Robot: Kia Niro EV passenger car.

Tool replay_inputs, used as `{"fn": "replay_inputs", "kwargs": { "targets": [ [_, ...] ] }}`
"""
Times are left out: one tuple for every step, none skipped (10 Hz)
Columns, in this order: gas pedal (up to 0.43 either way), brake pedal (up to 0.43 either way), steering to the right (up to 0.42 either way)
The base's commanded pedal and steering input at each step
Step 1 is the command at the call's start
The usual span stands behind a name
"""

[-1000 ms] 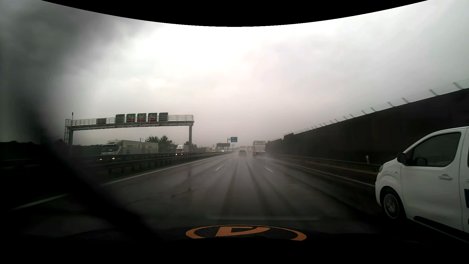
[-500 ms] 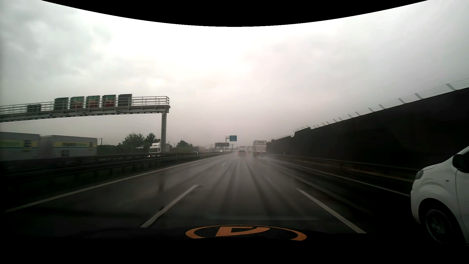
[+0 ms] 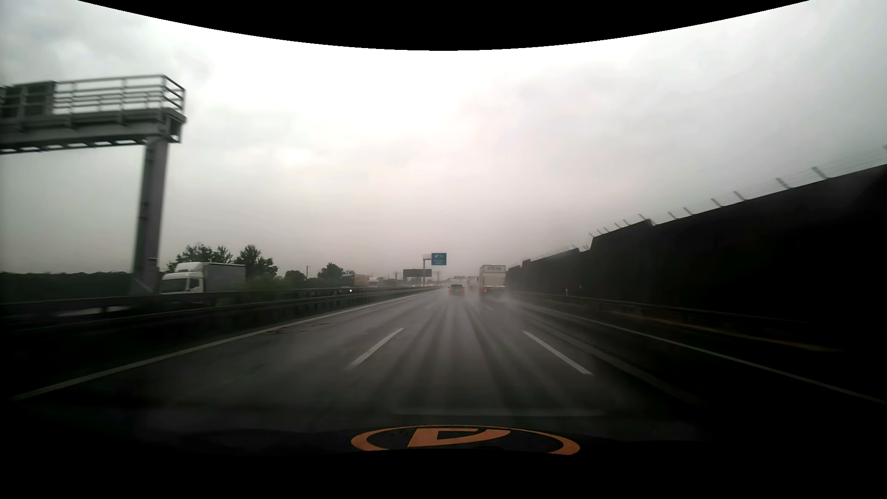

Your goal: Follow the waypoints while adhering to traffic rules and regulations

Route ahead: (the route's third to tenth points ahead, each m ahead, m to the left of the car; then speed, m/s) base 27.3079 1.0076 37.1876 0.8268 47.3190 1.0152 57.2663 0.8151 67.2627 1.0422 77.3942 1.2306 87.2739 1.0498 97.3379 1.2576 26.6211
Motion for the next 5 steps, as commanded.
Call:
{"fn": "replay_inputs", "kwargs": {
  "targets": [
    [0.248, 0.0, -0.001],
    [0.248, 0.0, -0.001],
    [0.248, 0.0, -0.001],
    [0.248, 0.0, -0.001],
    [0.248, 0.0, -0.001]
  ]
}}
